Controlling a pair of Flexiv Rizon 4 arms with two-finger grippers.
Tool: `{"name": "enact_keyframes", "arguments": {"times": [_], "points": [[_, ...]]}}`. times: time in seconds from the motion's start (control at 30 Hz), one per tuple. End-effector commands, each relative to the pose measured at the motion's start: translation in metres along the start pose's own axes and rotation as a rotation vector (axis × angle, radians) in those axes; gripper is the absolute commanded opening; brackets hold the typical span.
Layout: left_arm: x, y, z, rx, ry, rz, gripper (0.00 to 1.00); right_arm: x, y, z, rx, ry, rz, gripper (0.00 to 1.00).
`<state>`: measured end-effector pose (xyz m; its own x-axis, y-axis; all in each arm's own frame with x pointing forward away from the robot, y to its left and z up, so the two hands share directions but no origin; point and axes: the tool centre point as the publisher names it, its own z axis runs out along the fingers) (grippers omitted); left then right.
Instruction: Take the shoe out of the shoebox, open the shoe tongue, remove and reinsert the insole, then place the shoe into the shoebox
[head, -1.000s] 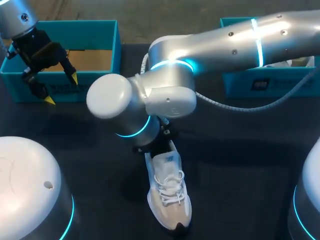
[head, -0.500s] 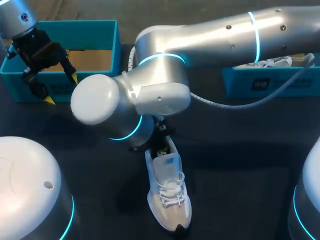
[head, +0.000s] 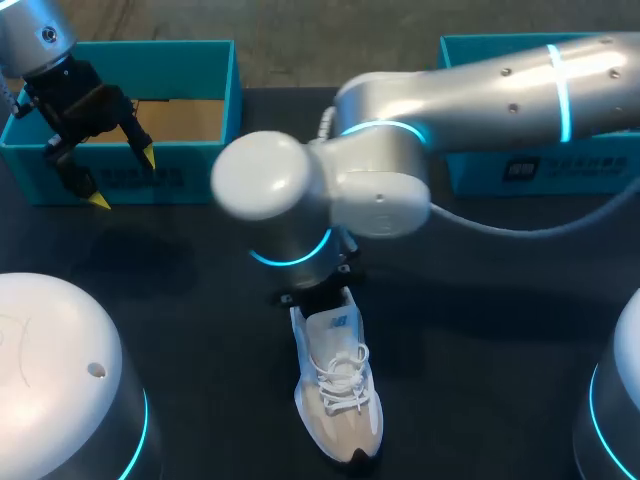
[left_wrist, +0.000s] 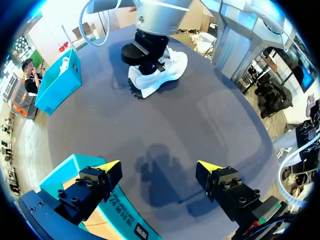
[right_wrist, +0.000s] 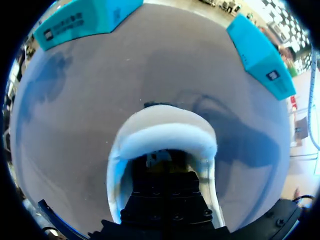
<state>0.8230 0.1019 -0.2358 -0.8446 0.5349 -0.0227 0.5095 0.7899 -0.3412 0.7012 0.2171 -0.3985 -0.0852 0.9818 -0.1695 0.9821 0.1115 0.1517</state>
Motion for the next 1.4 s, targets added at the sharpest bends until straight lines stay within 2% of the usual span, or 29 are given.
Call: {"name": "enact_keyframes", "arguments": {"times": [0.03,0.23,0.37,0.57,0.87,1.07,1.23,1.4], "points": [[0.0,0.0,-0.001,-0.004,0.002,-0.001,1.0,-0.002,-0.004,0.007,0.012,0.115,0.346,0.0],[0.0,0.0,-0.001,-0.004,0.002,-0.001,1.0,0.0,-0.006,-0.026,-0.029,0.12,0.333,0.0],[0.0,0.0,-0.001,-0.004,0.002,-0.001,1.0,0.002,-0.006,-0.038,-0.032,0.103,0.327,0.0],[0.0,0.0,-0.001,-0.004,0.002,-0.001,1.0,0.009,-0.006,-0.036,-0.008,0.129,0.309,0.0],[0.0,0.0,-0.001,-0.004,0.002,-0.001,1.0,0.017,-0.005,-0.007,0.067,0.179,0.274,0.0],[0.0,0.0,-0.001,-0.004,0.002,-0.001,1.0,0.022,-0.009,-0.002,0.086,0.189,0.268,0.0],[0.0,0.0,-0.001,-0.004,0.002,-0.001,1.0,0.024,-0.015,-0.01,0.076,0.191,0.27,0.0],[0.0,0.0,-0.001,-0.004,0.002,-0.001,1.0,0.021,-0.018,-0.035,0.052,0.201,0.242,0.0]]}}
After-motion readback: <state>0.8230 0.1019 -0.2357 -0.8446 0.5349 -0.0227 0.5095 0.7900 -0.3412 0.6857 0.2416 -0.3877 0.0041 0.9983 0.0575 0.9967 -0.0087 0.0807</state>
